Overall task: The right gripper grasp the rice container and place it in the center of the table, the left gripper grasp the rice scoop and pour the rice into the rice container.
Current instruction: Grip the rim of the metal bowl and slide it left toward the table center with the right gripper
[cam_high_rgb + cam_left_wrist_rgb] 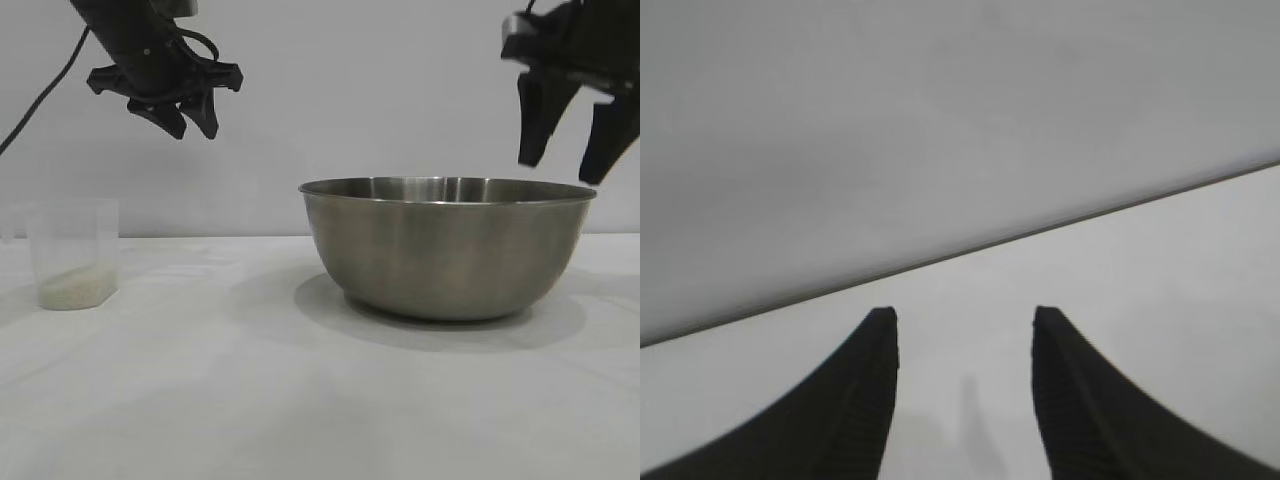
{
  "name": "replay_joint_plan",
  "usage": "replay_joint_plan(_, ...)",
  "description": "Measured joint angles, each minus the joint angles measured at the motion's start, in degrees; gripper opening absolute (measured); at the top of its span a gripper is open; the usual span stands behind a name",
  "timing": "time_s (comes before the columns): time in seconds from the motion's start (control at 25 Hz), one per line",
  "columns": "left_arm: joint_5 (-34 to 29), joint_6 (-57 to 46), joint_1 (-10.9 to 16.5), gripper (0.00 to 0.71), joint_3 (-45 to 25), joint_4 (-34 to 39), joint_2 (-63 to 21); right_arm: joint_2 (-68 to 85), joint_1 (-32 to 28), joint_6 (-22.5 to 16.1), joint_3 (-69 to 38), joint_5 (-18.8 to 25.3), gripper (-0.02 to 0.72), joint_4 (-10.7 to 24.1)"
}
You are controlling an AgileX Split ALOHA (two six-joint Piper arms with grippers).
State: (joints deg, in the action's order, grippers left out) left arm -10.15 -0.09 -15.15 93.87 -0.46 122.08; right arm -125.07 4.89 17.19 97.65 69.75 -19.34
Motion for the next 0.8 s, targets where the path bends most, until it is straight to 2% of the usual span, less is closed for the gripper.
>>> replay_joint_plan(0.12, -0.1, 0.0, 0.0, 0.266, 0.0, 0.0, -0.2, -0.1, 0.3, 0.0, 0.0, 0.0, 0.106, -0.1)
replay_joint_plan(0.24, -0.1, 0.0, 0.0, 0.266, 0.0, 0.0, -0.4, -0.1, 1.3, 0.0, 0.1, 0.0, 0.0, 0.1)
replay_joint_plan(0.4, -0.1, 0.0, 0.0, 0.266, 0.0, 0.0, -0.4, -0.1, 3.6, -0.8, 0.1, -0.6, 0.0, 0.4)
replay_joint_plan(0.8, -0.1, 0.0, 0.0, 0.266, 0.0, 0.0, -0.4, -0.4, 6.4, -1.4, 0.1, -2.2, 0.0, -2.8)
